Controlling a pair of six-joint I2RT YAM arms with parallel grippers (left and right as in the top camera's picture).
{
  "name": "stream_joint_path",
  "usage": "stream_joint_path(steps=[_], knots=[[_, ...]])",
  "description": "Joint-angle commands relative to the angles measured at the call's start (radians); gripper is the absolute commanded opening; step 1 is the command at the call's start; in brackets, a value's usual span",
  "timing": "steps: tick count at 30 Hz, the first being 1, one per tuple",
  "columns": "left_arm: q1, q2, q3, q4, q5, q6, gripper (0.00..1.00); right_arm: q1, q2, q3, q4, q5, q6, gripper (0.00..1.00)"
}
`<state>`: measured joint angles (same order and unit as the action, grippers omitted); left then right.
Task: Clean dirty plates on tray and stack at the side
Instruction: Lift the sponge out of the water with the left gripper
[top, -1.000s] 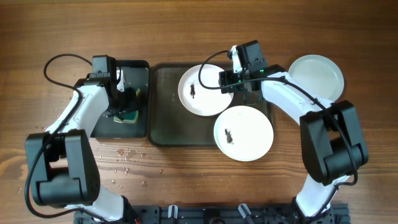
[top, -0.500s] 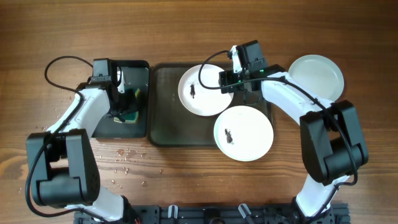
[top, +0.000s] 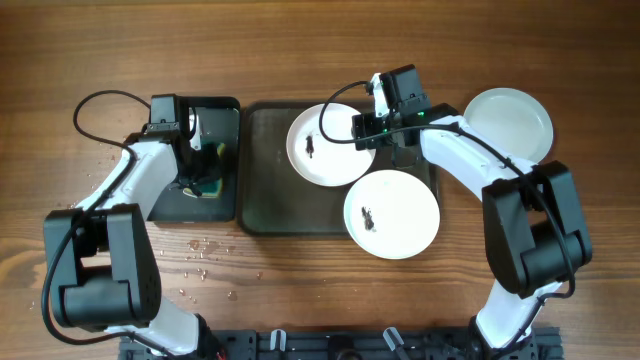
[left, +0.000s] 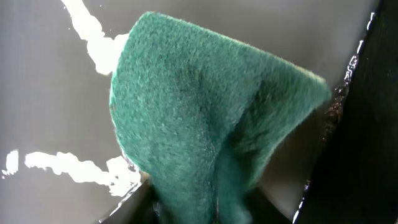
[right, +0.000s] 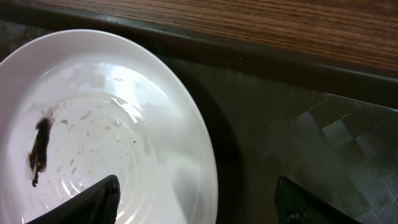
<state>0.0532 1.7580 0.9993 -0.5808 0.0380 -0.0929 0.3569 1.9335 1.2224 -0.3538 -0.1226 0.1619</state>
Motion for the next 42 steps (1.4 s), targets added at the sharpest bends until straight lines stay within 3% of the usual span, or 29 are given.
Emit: stream_joint_path(steps=[1, 6, 18, 25, 30, 31, 33, 35, 39, 42], knots=[[-0.001, 0.028, -0.018, 0.005, -0.009, 0.004, 0.20, 0.004, -0.009, 0.010, 0.002, -0.008, -0.002, 0.80], [0.009, 0.001, -0.015, -0.002, -0.105, 0.003, 0.04, 0.004, -0.009, 0.010, 0.002, -0.008, -0.003, 0.80], [0.012, -0.369, -0.007, 0.044, -0.111, 0.003, 0.04, 0.004, -0.009, 0.010, 0.002, -0.008, -0.004, 0.81], [0.012, -0.521, -0.007, 0.053, -0.111, 0.003, 0.04, 0.004, -0.009, 0.010, 0.007, -0.008, -0.003, 1.00], [0.012, -0.511, -0.007, 0.050, -0.110, 0.003, 0.04, 0.004, -0.009, 0.010, 0.010, -0.008, -0.002, 1.00], [0.012, -0.509, -0.007, 0.050, -0.110, 0.003, 0.04, 0.004, -0.009, 0.010, 0.010, -0.008, -0.002, 0.96], [0.012, -0.501, -0.007, 0.050, -0.110, 0.003, 0.04, 0.004, -0.009, 0.010, 0.010, -0.008, -0.002, 0.73], [0.012, -0.494, -0.007, 0.050, -0.110, 0.003, 0.04, 0.004, -0.009, 0.010, 0.010, -0.008, -0.002, 0.56], [0.012, -0.480, -0.007, 0.047, -0.110, 0.003, 0.04, 0.004, -0.009, 0.010, 0.009, -0.008, -0.002, 0.45], [0.012, -0.462, -0.007, 0.045, -0.110, 0.003, 0.04, 0.004, -0.009, 0.010, 0.008, -0.007, -0.002, 0.22]])
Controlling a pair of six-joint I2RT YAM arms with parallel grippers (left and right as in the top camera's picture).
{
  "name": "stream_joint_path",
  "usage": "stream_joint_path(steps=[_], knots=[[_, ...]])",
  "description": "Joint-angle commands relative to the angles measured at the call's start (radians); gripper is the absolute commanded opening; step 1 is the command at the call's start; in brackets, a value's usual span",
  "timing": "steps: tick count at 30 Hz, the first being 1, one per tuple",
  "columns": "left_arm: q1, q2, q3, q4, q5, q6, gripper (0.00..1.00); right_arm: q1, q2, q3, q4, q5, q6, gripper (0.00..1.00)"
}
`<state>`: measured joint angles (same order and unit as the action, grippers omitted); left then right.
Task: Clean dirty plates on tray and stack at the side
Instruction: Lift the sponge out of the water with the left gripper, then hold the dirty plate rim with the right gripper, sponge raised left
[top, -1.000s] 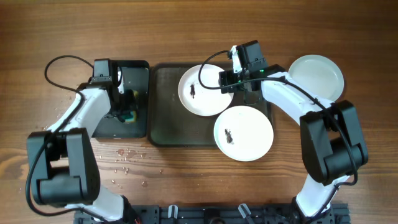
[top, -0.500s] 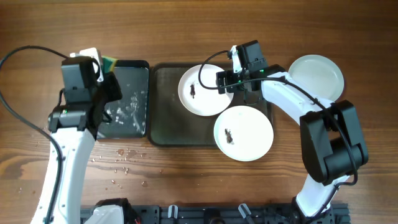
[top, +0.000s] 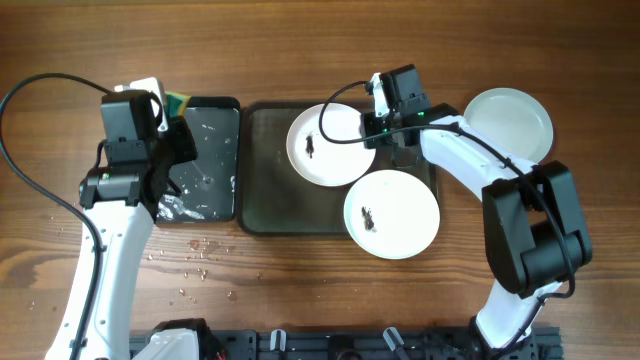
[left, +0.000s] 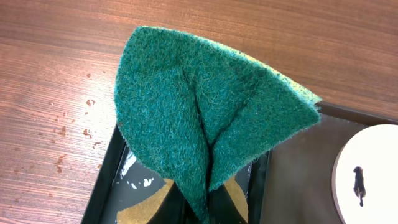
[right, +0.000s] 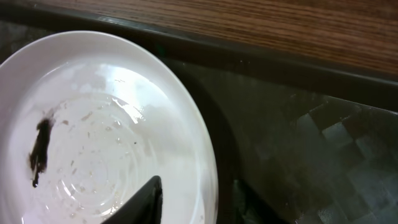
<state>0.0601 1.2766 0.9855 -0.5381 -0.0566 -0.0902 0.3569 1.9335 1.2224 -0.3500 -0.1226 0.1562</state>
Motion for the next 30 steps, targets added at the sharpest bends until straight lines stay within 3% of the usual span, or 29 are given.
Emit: stream_joint_path(steps=[1, 10, 18, 30], knots=[[0.005, 0.023, 0.006, 0.002, -0.015, 0.000, 0.04, 0.004, -0.009, 0.010, 0.003, -0.007, 0.003, 0.19], [0.005, 0.037, 0.006, -0.005, 0.005, 0.000, 0.04, 0.004, -0.008, -0.006, -0.010, 0.075, 0.100, 0.22], [0.005, 0.037, 0.006, -0.012, 0.007, 0.000, 0.04, 0.004, -0.008, -0.007, -0.060, 0.074, 0.171, 0.12], [0.005, 0.037, 0.006, -0.013, 0.007, 0.000, 0.04, 0.004, -0.006, -0.007, -0.084, -0.005, 0.188, 0.18]])
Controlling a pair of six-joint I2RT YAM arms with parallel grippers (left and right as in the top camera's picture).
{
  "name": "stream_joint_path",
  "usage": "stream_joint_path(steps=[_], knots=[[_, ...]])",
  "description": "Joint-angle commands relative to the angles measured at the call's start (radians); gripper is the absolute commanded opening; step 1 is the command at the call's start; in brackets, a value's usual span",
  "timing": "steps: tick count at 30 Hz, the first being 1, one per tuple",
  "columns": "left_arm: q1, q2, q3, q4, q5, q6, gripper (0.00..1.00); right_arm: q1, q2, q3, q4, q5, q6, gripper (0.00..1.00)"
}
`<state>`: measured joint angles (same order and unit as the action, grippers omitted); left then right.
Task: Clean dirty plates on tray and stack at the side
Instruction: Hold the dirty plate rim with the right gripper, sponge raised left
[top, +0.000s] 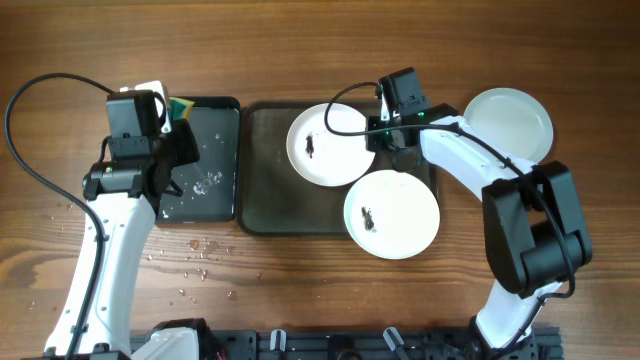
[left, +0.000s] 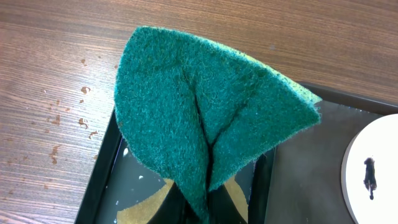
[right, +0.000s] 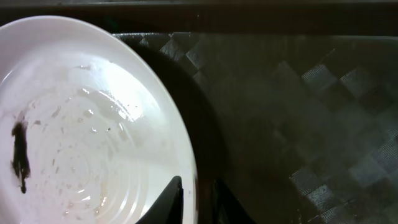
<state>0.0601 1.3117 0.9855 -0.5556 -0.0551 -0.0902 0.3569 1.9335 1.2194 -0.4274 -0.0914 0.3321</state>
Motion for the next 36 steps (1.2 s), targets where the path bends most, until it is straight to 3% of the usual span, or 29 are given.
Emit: stream_joint_path(steps=[1, 9, 18, 25, 26, 28, 29, 36], knots=[[0.005, 0.002, 0.006, 0.002, 0.005, 0.000, 0.04, 0.004, -0.006, -0.004, -0.008, -0.036, 0.013, 0.18], [0.005, 0.002, 0.006, -0.002, 0.005, 0.000, 0.04, 0.004, -0.006, -0.034, 0.032, -0.037, 0.047, 0.05], [0.005, 0.002, 0.006, -0.002, 0.005, 0.000, 0.04, 0.004, -0.006, -0.034, 0.034, -0.225, 0.216, 0.04], [0.005, 0.002, 0.006, -0.001, 0.005, -0.003, 0.04, 0.004, -0.006, -0.034, 0.019, -0.223, 0.325, 0.05], [0.005, 0.002, 0.006, -0.001, 0.005, -0.003, 0.04, 0.004, -0.006, -0.034, 0.020, -0.220, 0.324, 0.09], [0.005, 0.002, 0.006, -0.001, 0.005, -0.003, 0.04, 0.004, -0.006, -0.034, 0.030, -0.218, 0.321, 0.44], [0.005, 0.002, 0.006, -0.001, 0.005, -0.003, 0.04, 0.004, -0.006, -0.034, 0.036, -0.210, 0.311, 0.49], [0.005, 0.002, 0.006, -0.001, 0.005, -0.003, 0.04, 0.004, -0.006, -0.034, 0.086, -0.063, 0.217, 0.50]])
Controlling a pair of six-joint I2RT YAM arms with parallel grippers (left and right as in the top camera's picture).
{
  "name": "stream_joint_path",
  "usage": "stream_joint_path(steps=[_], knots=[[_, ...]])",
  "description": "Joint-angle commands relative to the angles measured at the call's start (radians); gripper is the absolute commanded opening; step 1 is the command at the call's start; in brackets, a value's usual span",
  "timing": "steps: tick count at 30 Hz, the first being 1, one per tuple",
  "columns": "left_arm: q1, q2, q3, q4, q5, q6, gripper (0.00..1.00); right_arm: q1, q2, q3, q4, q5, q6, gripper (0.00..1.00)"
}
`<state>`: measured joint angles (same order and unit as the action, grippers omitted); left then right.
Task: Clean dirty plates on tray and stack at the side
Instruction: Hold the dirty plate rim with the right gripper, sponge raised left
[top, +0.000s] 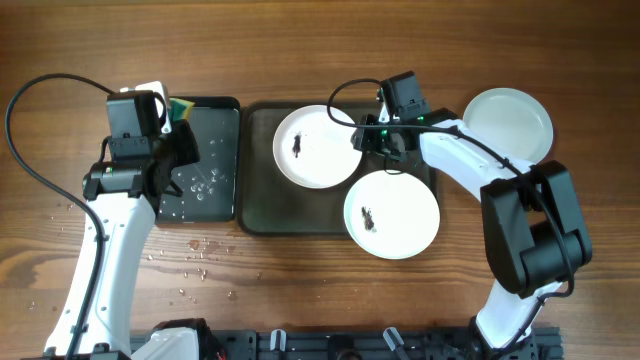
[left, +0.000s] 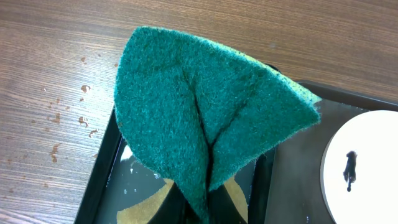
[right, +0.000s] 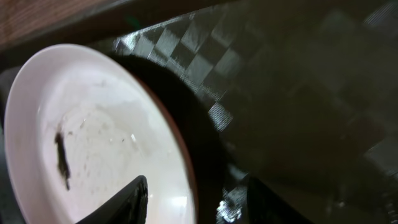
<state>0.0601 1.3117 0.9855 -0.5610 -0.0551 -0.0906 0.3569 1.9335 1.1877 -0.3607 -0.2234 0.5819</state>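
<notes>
A folded green sponge (left: 205, 106) is pinched in my left gripper (left: 208, 208), which hangs over the far end of the black water tray (top: 205, 195). On the dark serving tray (top: 262, 200) lies a white plate (top: 315, 147) with a dark smear. My right gripper (top: 372, 138) is at this plate's right rim. In the right wrist view the rim of the plate (right: 93, 137) runs between the parted fingers (right: 134, 199), with a gap on both sides. A second smeared plate (top: 392, 213) overlaps the serving tray's near right corner.
A clean white plate (top: 508, 122) sits on the wood at the far right. Water drops (top: 200, 255) speckle the table in front of the water tray. The left arm's cable loops over the table's left side.
The smeared plate lies a little further left on the serving tray, and my right gripper has moved with it and turned. Its jaws stand wider than before. The left arm is unchanged.
At first my left gripper was down in the water tray with the sponge, and the right stood wide open at the plate's rim. Then the sponge hung lifted over the tray's far corner while the right jaws narrowed, then nearly met. Now the plate sits further left.
</notes>
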Motion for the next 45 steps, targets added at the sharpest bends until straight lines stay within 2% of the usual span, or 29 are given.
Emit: stream_joint_path(steps=[1, 3, 9, 18, 23, 45], knots=[[0.005, 0.002, 0.006, 0.004, 0.005, -0.003, 0.04, 0.004, -0.006, -0.003, 0.021, 0.067, -0.032, 0.47], [0.005, 0.004, 0.006, 0.004, 0.005, -0.003, 0.04, 0.005, -0.006, -0.003, 0.019, 0.067, -0.033, 0.38], [0.005, 0.030, 0.006, 0.004, 0.005, -0.003, 0.04, 0.010, -0.006, -0.003, 0.005, 0.059, -0.033, 0.28], [0.003, 0.065, 0.006, 0.004, 0.005, -0.003, 0.04, 0.045, -0.006, -0.003, 0.009, 0.060, -0.052, 0.27], [0.003, 0.065, 0.006, 0.004, 0.005, -0.003, 0.04, 0.046, -0.006, -0.005, 0.007, 0.060, -0.059, 0.18], [0.003, 0.065, 0.006, 0.004, 0.006, -0.003, 0.04, 0.046, 0.020, -0.018, 0.036, 0.063, -0.058, 0.05]])
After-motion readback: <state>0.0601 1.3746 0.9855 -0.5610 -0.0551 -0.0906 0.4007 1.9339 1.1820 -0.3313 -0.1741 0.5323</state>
